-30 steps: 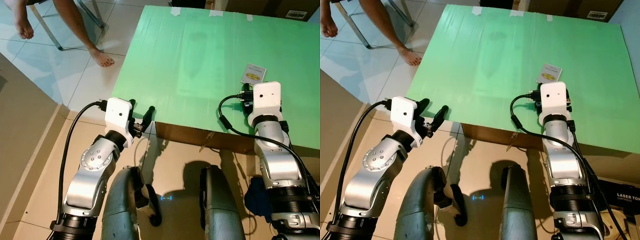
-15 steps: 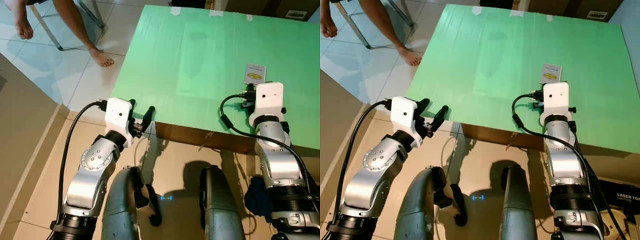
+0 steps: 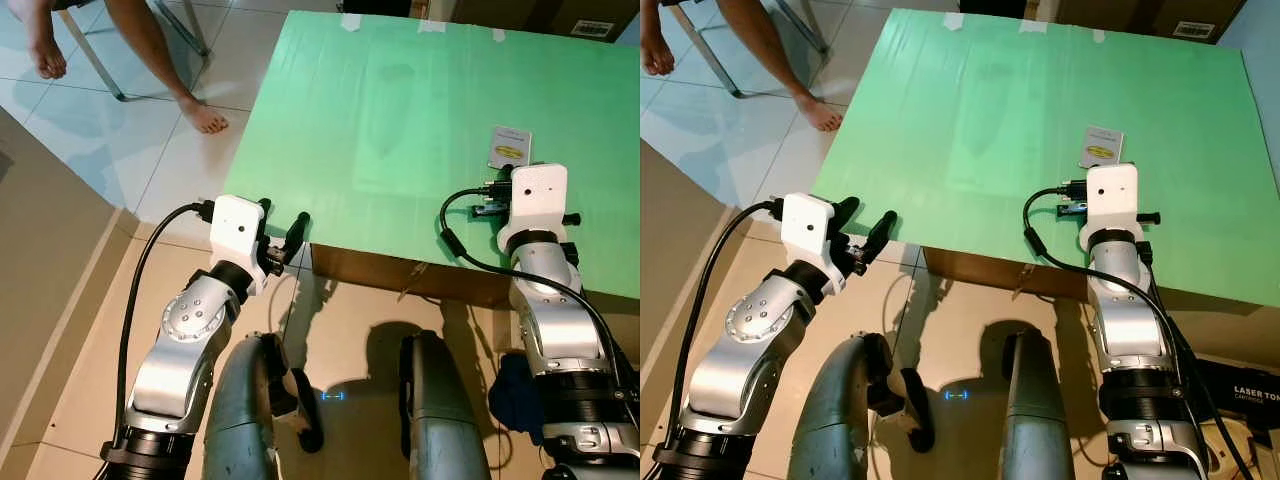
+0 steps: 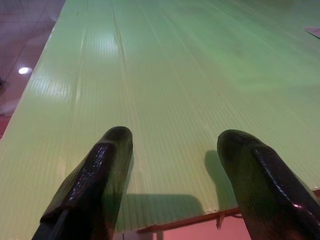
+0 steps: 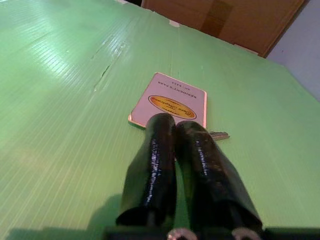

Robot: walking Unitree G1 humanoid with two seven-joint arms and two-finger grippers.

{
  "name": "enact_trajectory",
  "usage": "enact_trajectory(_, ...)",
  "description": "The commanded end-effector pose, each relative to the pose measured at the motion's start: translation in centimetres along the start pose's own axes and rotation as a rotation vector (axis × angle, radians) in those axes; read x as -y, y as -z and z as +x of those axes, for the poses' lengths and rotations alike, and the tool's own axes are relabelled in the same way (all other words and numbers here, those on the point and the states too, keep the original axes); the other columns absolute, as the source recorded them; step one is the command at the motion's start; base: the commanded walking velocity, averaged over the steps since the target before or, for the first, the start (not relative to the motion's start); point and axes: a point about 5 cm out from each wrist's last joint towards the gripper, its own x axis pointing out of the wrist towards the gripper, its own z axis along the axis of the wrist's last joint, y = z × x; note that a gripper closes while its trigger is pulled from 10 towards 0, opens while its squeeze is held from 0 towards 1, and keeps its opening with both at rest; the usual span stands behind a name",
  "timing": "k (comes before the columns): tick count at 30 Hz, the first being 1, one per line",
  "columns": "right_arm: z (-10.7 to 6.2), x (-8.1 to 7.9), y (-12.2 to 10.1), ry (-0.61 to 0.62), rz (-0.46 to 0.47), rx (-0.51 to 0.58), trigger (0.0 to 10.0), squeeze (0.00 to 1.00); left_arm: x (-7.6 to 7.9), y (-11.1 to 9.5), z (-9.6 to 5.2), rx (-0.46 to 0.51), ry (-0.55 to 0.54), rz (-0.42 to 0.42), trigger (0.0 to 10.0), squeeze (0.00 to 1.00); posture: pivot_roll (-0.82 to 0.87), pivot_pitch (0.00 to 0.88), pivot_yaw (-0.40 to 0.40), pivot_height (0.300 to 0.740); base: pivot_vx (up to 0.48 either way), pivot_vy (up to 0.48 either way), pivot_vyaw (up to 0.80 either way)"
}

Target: Hang keys on a hook

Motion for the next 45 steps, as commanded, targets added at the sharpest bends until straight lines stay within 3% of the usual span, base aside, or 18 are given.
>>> enact_trajectory(1, -0.3, 0.0, 0.7, -0.004, 0.019, -0.020, 0.0, 0.00, 0.1, 0.2, -0.3, -0.011, -0.005, 0.000, 10.0, 0.00, -0.15, 0.330, 0.053, 0.610, 0.000, 0.000, 0.00)
enact_trajectory(8, -0.3, 0.0, 0.1, 0.002, 0.036, 0.000, 0.0, 0.00, 0.1, 0.2, -0.3, -0.011, -0.005, 0.000, 10.0, 0.00, -0.15, 0.329, 0.053, 0.610, 0.000, 0.000, 0.00)
enact_trajectory(9, 0.1, 0.3, -2.1, 0.011, 0.048, 0.078, 0.0, 0.00, 0.1, 0.2, -0.2, -0.009, -0.005, -0.001, 10.0, 0.00, -0.16, 0.326, 0.052, 0.610, 0.000, 0.000, 0.00)
enact_trajectory(12, 0.5, 0.6, -4.9, 0.012, 0.050, 0.173, 0.0, 0.00, 0.1, 0.2, -0.1, -0.007, -0.004, -0.004, 10.0, 0.00, -0.16, 0.325, 0.052, 0.610, 0.000, 0.000, 0.00)
enact_trajectory(23, 0.4, 1.1, -4.5, 0.033, 0.032, 0.142, 0.0, 0.00, 0.3, 0.3, 0.0, -0.008, 0.000, -0.008, 10.0, 0.00, -0.17, 0.327, 0.050, 0.610, 0.000, 0.000, 0.00)
enact_trajectory(24, 0.4, 1.2, -4.3, 0.039, 0.037, 0.131, 0.0, 1.00, 0.3, 0.3, 0.0, -0.008, -0.001, -0.008, 10.0, 0.00, -0.17, 0.327, 0.050, 0.610, 0.000, 0.000, 0.00)
enact_trajectory(25, 0.3, 1.1, -4.1, 0.028, 0.045, 0.121, 7.2, 1.00, 0.3, 0.3, 0.0, -0.008, -0.001, -0.007, 10.0, 0.00, -0.17, 0.328, 0.050, 0.610, 0.000, 0.000, 0.00)
enact_trajectory(26, 0.3, 1.1, -4.0, 0.030, 0.052, 0.113, 10.0, 1.00, 0.3, 0.3, 0.0, -0.008, -0.001, -0.007, 10.0, 0.00, -0.17, 0.328, 0.050, 0.610, 0.000, 0.000, 0.00)
enact_trajectory(32, -0.1, 1.0, -2.1, 0.071, 0.130, 0.035, 10.0, 1.00, 0.2, 0.2, 0.0, -0.007, 0.000, -0.006, 10.0, 0.00, -0.16, 0.326, 0.054, 0.610, 0.000, 0.000, 0.00)
enact_trajectory(42, -0.1, 0.9, -1.5, 0.073, 0.158, 0.010, 10.0, 1.00, 0.2, 0.2, 0.0, -0.007, 0.001, -0.003, 10.0, 0.00, -0.16, 0.320, 0.053, 0.610, 0.000, 0.000, 0.00)
enact_trajectory(44, 0.0, 1.1, -1.1, 0.095, 0.226, -0.020, 10.0, 1.00, 0.2, 0.2, 0.0, -0.006, 0.001, -0.002, 10.0, 0.00, -0.16, 0.320, 0.053, 0.610, 0.000, 0.000, 0.00)
enact_trajectory(45, 0.0, 1.2, -1.0, 0.102, 0.255, -0.028, 10.0, 0.38, 0.2, 0.2, 0.0, -0.006, 0.001, -0.001, 10.0, 0.00, -0.16, 0.318, 0.052, 0.610, 0.000, 0.000, 0.00)
